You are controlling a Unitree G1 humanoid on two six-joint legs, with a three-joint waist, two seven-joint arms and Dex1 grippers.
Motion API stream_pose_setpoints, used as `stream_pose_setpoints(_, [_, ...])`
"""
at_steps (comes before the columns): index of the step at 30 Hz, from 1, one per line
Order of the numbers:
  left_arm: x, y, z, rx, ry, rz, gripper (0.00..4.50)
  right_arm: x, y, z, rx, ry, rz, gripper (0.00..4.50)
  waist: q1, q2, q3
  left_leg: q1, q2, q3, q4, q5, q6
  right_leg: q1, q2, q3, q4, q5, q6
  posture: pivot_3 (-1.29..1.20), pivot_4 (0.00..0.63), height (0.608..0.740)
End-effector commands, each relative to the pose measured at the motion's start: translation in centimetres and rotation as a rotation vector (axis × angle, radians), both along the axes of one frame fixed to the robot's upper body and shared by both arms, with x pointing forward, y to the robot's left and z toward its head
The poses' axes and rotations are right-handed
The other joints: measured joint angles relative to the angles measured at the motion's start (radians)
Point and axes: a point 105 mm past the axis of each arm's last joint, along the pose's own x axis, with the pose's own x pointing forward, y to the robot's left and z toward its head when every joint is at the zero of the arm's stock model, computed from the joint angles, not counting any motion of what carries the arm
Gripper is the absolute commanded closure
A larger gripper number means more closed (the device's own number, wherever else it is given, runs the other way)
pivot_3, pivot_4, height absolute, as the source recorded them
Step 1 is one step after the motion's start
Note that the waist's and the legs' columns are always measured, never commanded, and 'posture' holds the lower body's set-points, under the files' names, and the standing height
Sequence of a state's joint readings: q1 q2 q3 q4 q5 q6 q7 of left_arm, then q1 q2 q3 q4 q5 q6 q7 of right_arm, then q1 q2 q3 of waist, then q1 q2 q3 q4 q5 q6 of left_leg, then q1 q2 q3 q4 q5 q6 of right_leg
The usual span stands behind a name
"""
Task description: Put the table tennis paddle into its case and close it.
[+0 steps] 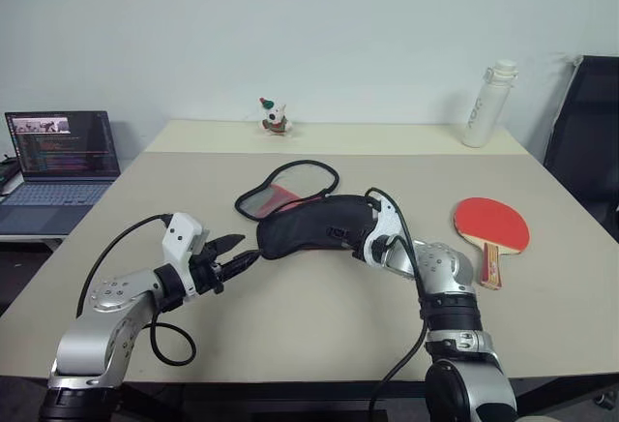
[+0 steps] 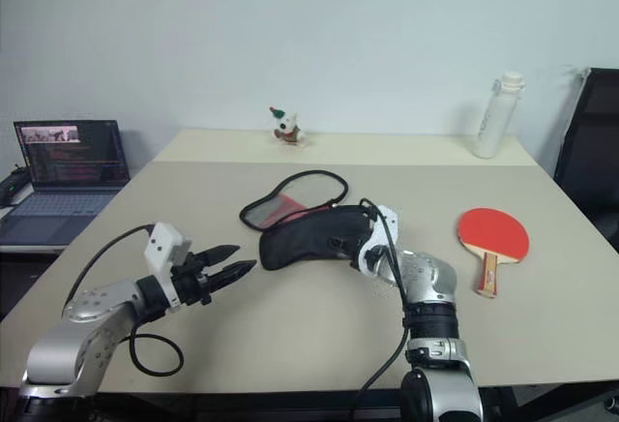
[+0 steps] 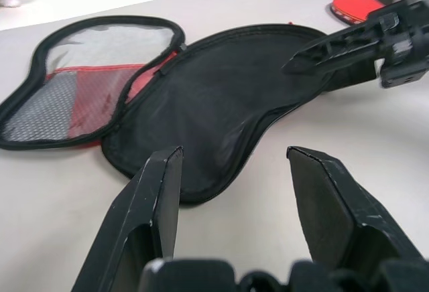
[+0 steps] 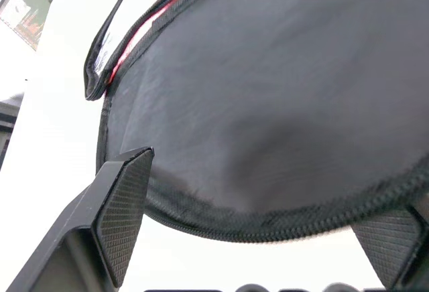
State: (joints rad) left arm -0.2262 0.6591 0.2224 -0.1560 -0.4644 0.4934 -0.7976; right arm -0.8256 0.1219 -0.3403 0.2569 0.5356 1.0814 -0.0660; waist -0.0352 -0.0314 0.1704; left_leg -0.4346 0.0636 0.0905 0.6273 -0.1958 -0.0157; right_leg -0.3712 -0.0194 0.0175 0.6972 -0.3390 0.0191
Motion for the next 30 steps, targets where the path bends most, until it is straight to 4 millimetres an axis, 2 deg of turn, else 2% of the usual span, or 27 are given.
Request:
stream_pose_setpoints(1, [-0.2, -0.3, 1.1, 0.010, -0.055, -0.019, 1.83, -0.4, 2.7, 1.7, 0.090, -0.022, 0.027, 0.00, 0.000, 0.000, 0.000, 0.000, 0.000, 0.000, 0.000, 0.000, 0.000, 0.000, 0.000, 0.000, 0.000, 0.000, 0.000, 0.00, 0.150, 0.740])
stream_pose_setpoints(3, [-0.2, -0.3, 1.1, 0.010, -0.055, -0.019, 1.83, -0.2, 2.8, 1.6, 0.097, -0.020, 0.013, 0.00, 0.000, 0.000, 0.000, 0.000, 0.000, 0.000, 0.000, 0.000, 0.000, 0.000, 0.000, 0.000, 0.000, 0.000, 0.000, 0.00, 0.150, 0.740])
stream_pose_setpoints(6, [-0.2, -0.1, 1.0, 0.013, -0.053, -0.017, 1.78, 0.0, 2.8, 1.5, 0.111, -0.015, -0.004, 0.62, -0.001, 0.000, 0.000, 0.000, 0.000, 0.000, 0.000, 0.000, 0.000, 0.000, 0.000, 0.000, 0.000, 0.000, 0.000, 0.00, 0.150, 0.740])
stream_pose_setpoints(17, [-0.3, -0.1, 0.5, 0.014, -0.049, -0.018, 1.78, -0.8, 4.1, 1.6, 0.193, 0.043, 0.032, 4.48, -0.005, 0.000, 0.000, 0.000, 0.000, 0.001, -0.001, 0.000, 0.000, -0.001, 0.000, 0.000, 0.000, 0.000, 0.000, 0.00, 0.150, 0.740])
stream_pose_setpoints(20, [-0.4, -0.2, 0.4, 0.014, -0.049, -0.022, 1.78, -1.7, 3.9, 1.8, 0.196, 0.057, 0.093, 4.48, -0.006, 0.000, 0.000, 0.000, 0.000, 0.001, -0.001, 0.000, 0.000, -0.001, 0.000, 0.000, 0.000, 0.000, 0.000, 0.00, 0.150, 0.740])
stream_pose_setpoints(22, [-0.4, -0.3, 0.3, 0.015, -0.048, -0.026, 1.78, -1.9, 2.9, 1.9, 0.168, 0.057, 0.127, 4.48, -0.007, 0.000, 0.000, 0.000, 0.000, 0.001, -0.002, 0.000, 0.000, -0.001, 0.000, 0.000, 0.000, 0.000, 0.000, 0.00, 0.150, 0.740])
stream_pose_setpoints(27, [-0.6, -1.0, 0.3, 0.018, -0.048, -0.049, 1.78, -0.5, -2.8, 2.3, 0.024, 0.041, 0.116, 4.48, -0.001, 0.000, 0.000, 0.000, 0.000, 0.001, -0.002, 0.000, 0.001, -0.001, 0.000, 0.000, -0.001, 0.000, -0.001, 0.00, 0.150, 0.740])
stream_pose_setpoints(30, [-0.8, -1.8, 0.4, 0.020, -0.053, -0.077, 1.78, 0.5, -6.3, 3.4, -0.093, 0.014, 0.116, 4.48, 0.004, -0.001, 0.001, -0.001, -0.001, 0.001, -0.002, 0.000, 0.001, -0.001, -0.001, 0.000, -0.002, 0.000, -0.001, 0.00, 0.150, 0.740])
